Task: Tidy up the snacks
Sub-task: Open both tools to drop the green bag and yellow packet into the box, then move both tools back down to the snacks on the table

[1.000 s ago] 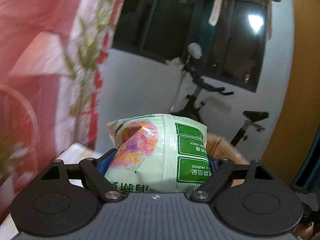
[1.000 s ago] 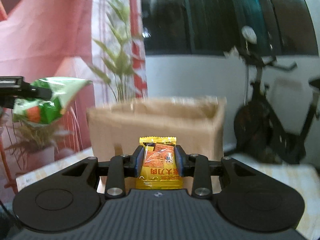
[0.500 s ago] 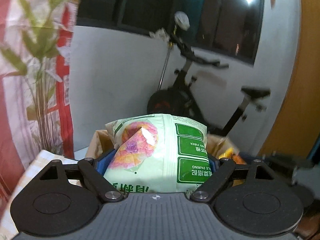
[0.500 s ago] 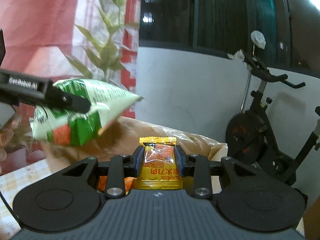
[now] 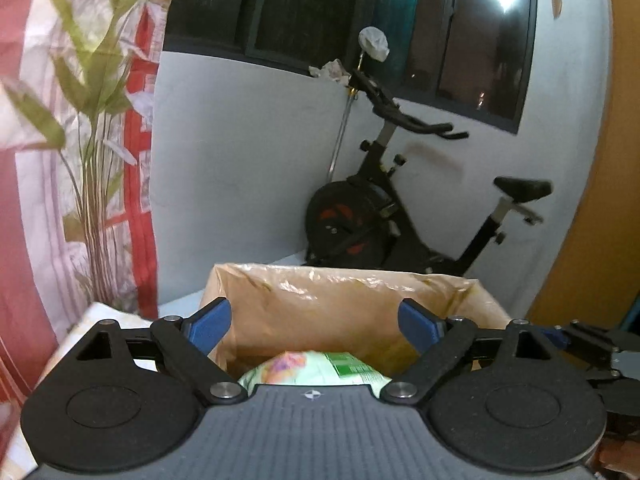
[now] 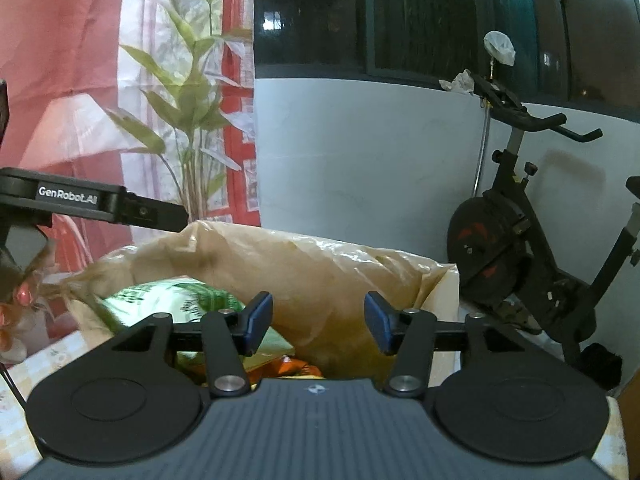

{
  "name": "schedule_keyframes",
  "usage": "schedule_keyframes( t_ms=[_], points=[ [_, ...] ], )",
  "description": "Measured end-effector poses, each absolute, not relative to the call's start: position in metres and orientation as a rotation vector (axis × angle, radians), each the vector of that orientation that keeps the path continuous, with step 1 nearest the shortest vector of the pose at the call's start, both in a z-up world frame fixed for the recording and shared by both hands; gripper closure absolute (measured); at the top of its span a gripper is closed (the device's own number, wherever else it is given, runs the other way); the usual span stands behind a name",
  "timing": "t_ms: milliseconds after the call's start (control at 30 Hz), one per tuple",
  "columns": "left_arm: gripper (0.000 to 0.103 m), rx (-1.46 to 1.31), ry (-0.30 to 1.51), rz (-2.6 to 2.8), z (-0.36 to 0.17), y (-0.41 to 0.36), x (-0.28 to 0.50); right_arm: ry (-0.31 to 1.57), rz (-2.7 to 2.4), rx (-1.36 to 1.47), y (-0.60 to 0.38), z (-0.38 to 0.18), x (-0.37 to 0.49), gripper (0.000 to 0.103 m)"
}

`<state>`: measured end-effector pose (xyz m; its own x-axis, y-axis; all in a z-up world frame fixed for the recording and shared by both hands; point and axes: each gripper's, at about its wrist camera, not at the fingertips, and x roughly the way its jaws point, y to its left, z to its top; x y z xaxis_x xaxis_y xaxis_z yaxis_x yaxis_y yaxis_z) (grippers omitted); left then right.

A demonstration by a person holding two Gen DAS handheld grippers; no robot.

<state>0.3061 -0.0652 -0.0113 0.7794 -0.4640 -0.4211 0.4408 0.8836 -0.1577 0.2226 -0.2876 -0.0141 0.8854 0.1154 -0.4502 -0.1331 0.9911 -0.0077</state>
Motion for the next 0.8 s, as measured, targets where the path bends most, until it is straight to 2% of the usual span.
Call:
schedule_keyframes(
  t_ms=[267, 400, 467, 800],
  points=[
    [0.014, -0.102, 0.434, -0.495, -0.021, -0.016, 0.235, 0.408, 0.167, 0.023, -0.28, -0.014, 0.167, 0.048],
    [0.014, -0.105, 0.467, -0.49, -0.048, 0.008, 0.196, 0.362, 0.177, 0.046, -0.271, -0.019, 0.135, 0.047],
    [0.018, -0.109, 0.479, -0.466, -0.063, 0.017, 0.183, 0.347, 0.19, 0.084, -0.268, -0.024, 0.121, 0.04],
    [0.022, -0.052, 0.652, -0.387, -0.136, 0.012, 0.156, 0.411, 0.162, 0.13, -0.254, -0.069, 0.083, 0.039]
  ],
)
